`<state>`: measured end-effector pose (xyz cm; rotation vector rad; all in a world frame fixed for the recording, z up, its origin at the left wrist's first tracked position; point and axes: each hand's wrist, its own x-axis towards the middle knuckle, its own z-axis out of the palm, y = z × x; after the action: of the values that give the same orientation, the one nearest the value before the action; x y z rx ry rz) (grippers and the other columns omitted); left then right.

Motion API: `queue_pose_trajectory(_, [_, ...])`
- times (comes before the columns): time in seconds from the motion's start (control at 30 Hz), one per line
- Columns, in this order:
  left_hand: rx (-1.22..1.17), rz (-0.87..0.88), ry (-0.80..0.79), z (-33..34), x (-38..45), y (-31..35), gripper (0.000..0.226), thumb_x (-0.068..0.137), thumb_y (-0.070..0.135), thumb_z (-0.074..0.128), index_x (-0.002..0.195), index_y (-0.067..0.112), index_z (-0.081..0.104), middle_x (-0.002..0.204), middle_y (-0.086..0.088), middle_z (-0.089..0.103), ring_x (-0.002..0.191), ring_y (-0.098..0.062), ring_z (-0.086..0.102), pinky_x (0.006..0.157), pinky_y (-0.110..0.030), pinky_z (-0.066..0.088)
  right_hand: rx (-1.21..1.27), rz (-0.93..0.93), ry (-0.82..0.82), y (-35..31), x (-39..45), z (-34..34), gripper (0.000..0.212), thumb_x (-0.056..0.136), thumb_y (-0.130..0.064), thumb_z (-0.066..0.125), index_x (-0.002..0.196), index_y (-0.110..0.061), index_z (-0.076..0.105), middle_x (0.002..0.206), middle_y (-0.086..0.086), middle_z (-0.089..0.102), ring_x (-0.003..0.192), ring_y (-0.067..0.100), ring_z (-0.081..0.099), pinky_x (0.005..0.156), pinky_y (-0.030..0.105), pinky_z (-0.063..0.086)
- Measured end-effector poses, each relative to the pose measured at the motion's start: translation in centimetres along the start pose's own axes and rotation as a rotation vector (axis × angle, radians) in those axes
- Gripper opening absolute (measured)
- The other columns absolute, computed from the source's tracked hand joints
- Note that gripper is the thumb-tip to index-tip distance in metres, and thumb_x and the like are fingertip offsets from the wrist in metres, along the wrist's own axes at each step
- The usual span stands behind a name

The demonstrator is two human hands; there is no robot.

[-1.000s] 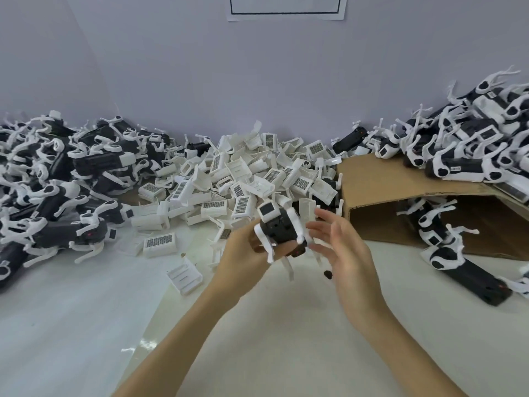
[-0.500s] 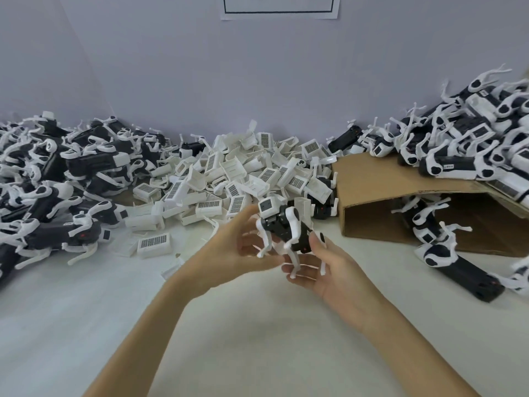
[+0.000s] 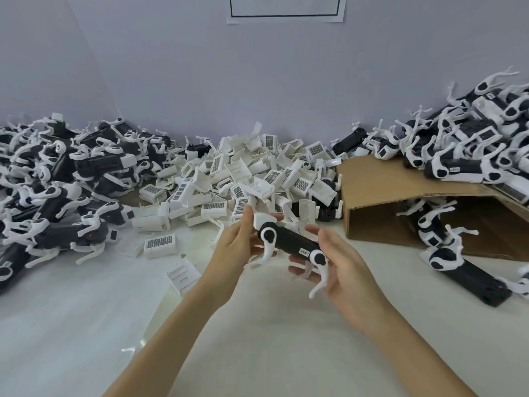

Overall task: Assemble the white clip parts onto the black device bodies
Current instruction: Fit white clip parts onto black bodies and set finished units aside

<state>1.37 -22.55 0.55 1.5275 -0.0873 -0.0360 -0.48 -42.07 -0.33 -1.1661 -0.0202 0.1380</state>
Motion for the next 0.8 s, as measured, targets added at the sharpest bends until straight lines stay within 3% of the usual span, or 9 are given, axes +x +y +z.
queue_pose_trajectory(0.1, [0.001,-0.083,0.086,0.4,0.6,-0.2,0.073,0.105,0.068,0.028,0.123,0.017,0.076,0.120,-0.005,0.079,0.119,-0.027,0.071,0.115,-0.045,0.046,-0.139,-0.123,0.060,0.4,-0.1,0.3,0.041,0.095,-0.046,0.060,0.128,-0.024,0.067,0.110,0.006,0.077,0.094,0.027,0.077,0.090,0.071,0.054])
queue_pose_trajectory(0.23, [-0.110,-0.060,0.056,0.4,0.6,0.0,0.081,0.103,0.075,0.020,0.119,0.021,0.078,0.122,-0.006,0.078,0.122,-0.023,0.070,0.114,-0.045,0.044,-0.421,-0.450,0.038,0.9,-0.7,0.6,0.031,0.101,-0.043,0.059,0.132,-0.036,0.059,0.111,-0.005,0.070,0.100,0.011,0.070,0.072,0.034,0.061])
queue_pose_trajectory(0.33, [-0.229,0.090,0.156,0.7,-0.4,-0.2,0.081,0.100,0.080,0.031,0.096,0.014,0.078,0.103,-0.015,0.078,0.106,-0.039,0.072,0.109,-0.058,0.045,-0.610,-0.616,-0.127,1.9,-1.2,0.8,0.040,0.101,-0.026,0.062,0.140,-0.032,0.052,0.132,-0.003,0.060,0.124,0.021,0.060,0.083,0.029,0.061])
queue_pose_trajectory(0.43, [-0.327,0.193,0.322,0.6,-0.4,-0.1,0.072,0.102,0.071,0.044,0.071,0.011,0.070,0.081,-0.019,0.071,0.078,-0.035,0.067,0.090,-0.050,0.051,-0.866,-0.713,-0.206,2.6,-1.4,1.4,0.063,0.097,-0.045,0.070,0.150,-0.028,0.041,0.146,-0.006,0.047,0.138,0.017,0.049,0.110,0.024,0.043])
queue_pose_trajectory(0.5, [-0.390,0.199,0.361,0.1,-0.2,0.1,0.071,0.103,0.068,0.045,0.070,0.009,0.068,0.077,-0.018,0.070,0.072,-0.032,0.067,0.085,-0.043,0.054,-0.987,-0.756,-0.211,2.7,-1.4,1.7,0.077,0.092,-0.053,0.075,0.154,-0.026,0.038,0.149,-0.010,0.044,0.141,0.013,0.046,0.114,0.018,0.034])
queue_pose_trajectory(0.6, [-0.394,0.198,0.307,-0.4,0.0,0.3,0.078,0.103,0.071,0.039,0.078,0.002,0.067,0.079,-0.022,0.071,0.072,-0.032,0.069,0.072,-0.033,0.059,-1.007,-0.765,-0.144,2.8,-1.2,1.8,0.072,0.092,-0.046,0.077,0.152,-0.026,0.043,0.145,-0.014,0.051,0.136,0.008,0.050,0.110,0.014,0.036])
queue_pose_trajectory(0.67, [-0.331,0.233,0.263,-0.4,0.2,0.1,0.084,0.104,0.073,0.033,0.090,-0.001,0.069,0.089,-0.024,0.074,0.082,-0.035,0.073,0.077,-0.036,0.061,-0.925,-0.684,-0.107,2.8,-1.1,1.6,0.068,0.091,-0.043,0.079,0.150,-0.032,0.046,0.143,-0.022,0.054,0.134,0.005,0.053,0.107,0.013,0.038])
queue_pose_trajectory(0.73, [-0.132,0.297,0.235,-0.4,0.2,0.0,0.071,0.100,0.076,0.036,0.102,0.015,0.072,0.097,-0.017,0.077,0.090,-0.028,0.075,0.081,-0.037,0.057,-0.842,-0.597,-0.062,2.6,-1.0,1.3,0.063,0.088,-0.045,0.080,0.144,-0.038,0.050,0.136,-0.024,0.061,0.129,0.004,0.057,0.103,0.013,0.042])
queue_pose_trajectory(0.8, [0.058,0.318,0.253,-0.4,0.3,0.0,0.051,0.090,0.079,0.052,0.102,0.033,0.070,0.091,-0.012,0.077,0.071,-0.011,0.067,0.065,-0.022,0.048,-0.756,-0.515,-0.051,2.2,-0.9,1.2,0.063,0.087,-0.051,0.079,0.142,-0.040,0.051,0.130,-0.028,0.064,0.126,0.002,0.059,0.100,0.012,0.044])
